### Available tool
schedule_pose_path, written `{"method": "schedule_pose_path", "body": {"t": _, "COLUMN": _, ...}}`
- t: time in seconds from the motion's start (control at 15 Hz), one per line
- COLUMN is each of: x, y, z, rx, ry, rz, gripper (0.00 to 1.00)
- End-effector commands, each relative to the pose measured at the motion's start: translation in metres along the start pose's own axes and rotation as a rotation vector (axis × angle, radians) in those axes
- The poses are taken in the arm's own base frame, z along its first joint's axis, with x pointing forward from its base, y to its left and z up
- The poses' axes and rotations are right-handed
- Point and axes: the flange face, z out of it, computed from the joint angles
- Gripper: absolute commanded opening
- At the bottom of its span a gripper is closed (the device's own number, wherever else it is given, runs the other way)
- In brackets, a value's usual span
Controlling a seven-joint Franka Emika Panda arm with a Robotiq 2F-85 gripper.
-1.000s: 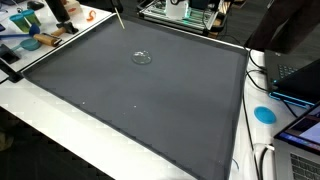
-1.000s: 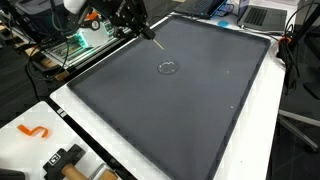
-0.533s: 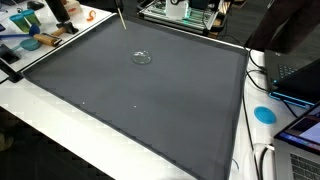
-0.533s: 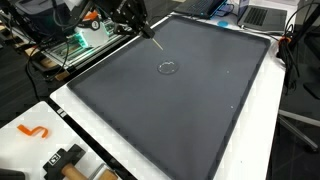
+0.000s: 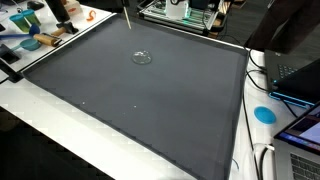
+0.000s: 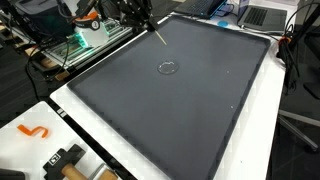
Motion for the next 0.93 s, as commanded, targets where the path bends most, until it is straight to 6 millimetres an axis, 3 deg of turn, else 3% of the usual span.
{"method": "schedule_pose_path", "body": {"t": 0.0, "x": -0.011, "y": -0.017, "z": -0.004, "rx": -0.036, "ry": 0.010, "rz": -0.030, "gripper": 0.03}}
{"method": "schedule_pose_path", "body": {"t": 0.87, "x": 0.020, "y": -0.094, "z": -0.013, "rx": -0.212, "ry": -0.087, "rz": -0.264, "gripper": 0.03}}
